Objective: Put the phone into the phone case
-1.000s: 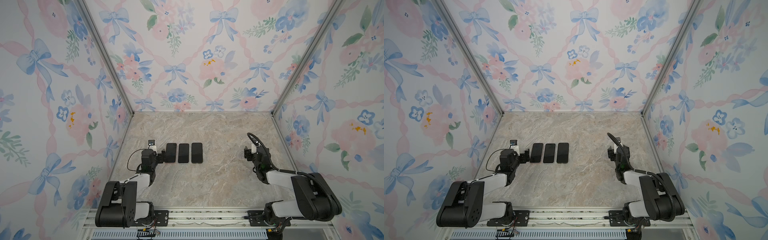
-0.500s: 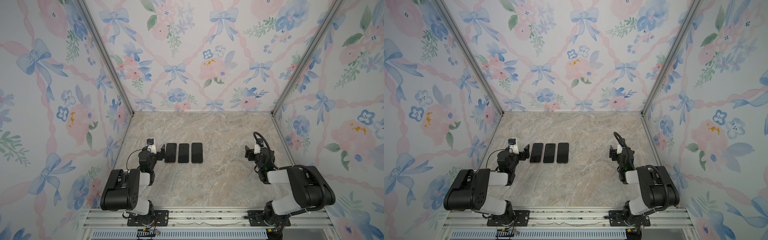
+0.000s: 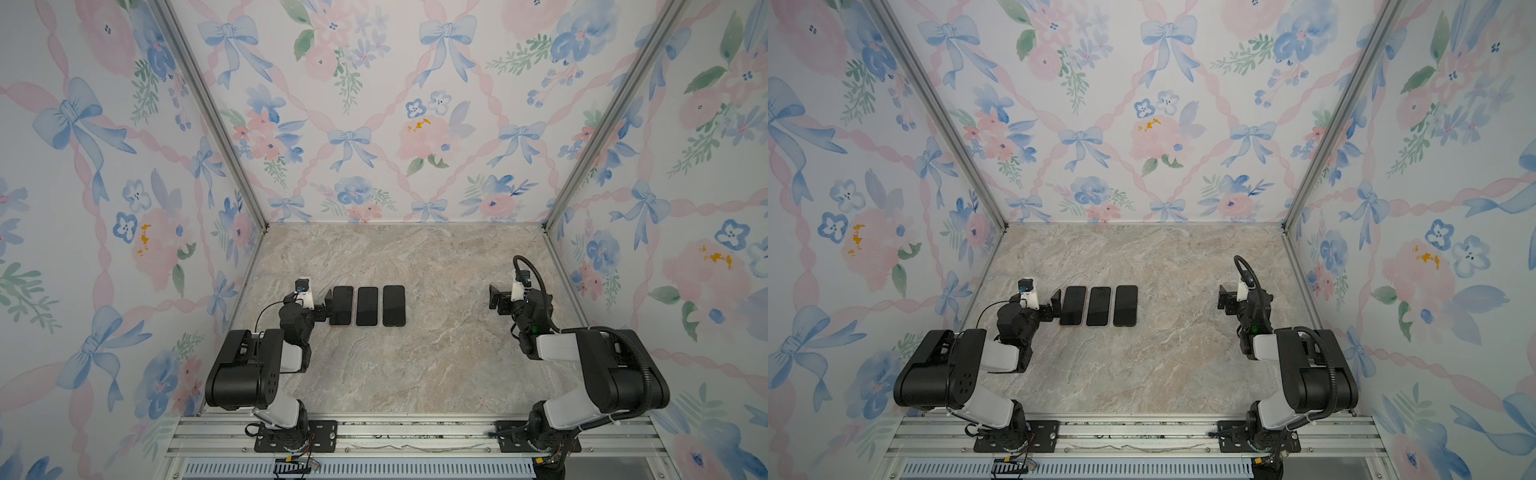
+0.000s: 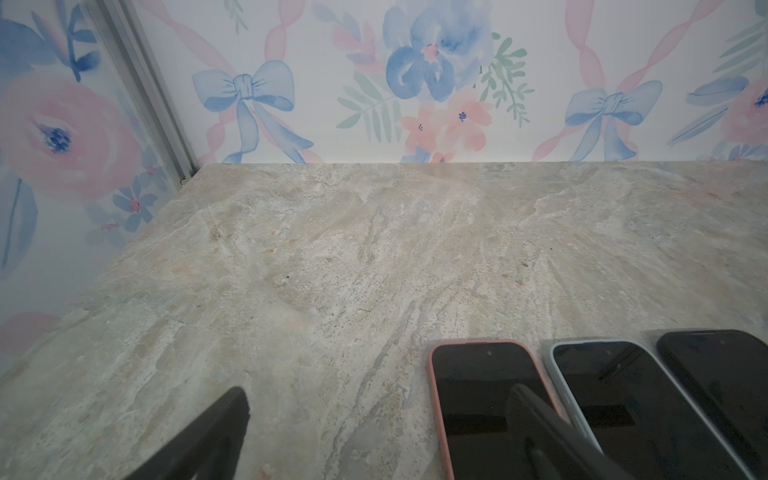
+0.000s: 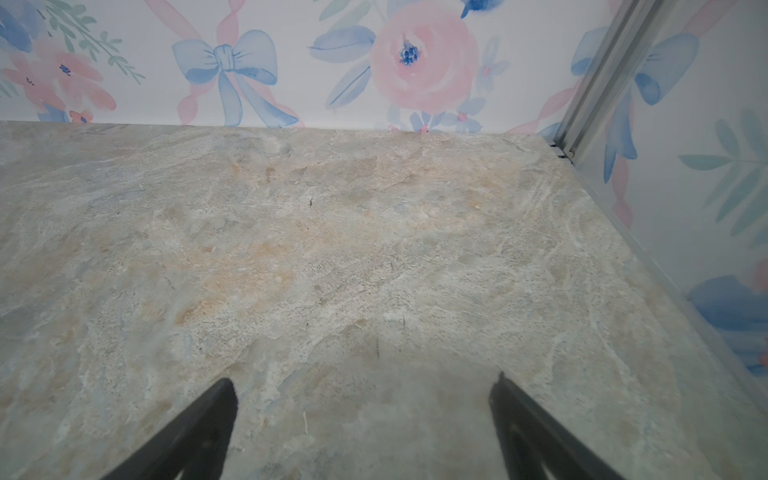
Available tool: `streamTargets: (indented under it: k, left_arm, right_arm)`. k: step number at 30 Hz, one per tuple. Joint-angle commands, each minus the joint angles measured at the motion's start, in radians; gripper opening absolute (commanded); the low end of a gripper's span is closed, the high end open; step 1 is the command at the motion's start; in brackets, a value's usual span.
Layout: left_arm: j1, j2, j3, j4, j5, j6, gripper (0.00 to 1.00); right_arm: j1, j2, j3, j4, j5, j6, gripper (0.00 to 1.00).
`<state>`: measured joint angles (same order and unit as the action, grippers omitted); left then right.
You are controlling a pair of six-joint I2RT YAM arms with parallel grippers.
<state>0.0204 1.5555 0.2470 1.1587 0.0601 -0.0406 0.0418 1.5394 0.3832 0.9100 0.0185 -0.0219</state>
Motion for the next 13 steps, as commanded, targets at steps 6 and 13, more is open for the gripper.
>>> streamTargets:
  k: [6, 13]
  left_arm:
    - [-0.018, 0.009, 0.003, 0.027, -0.040, 0.015, 0.98]
    - [-0.018, 0.006, 0.002, 0.026, -0.041, 0.013, 0.98]
  right_arm:
    - [0.013, 0.013, 0.047, -0.076, 0.067, 0.007, 0.97]
    - [0.007, 0.001, 0.021, -0.039, 0.066, 0.013, 0.97]
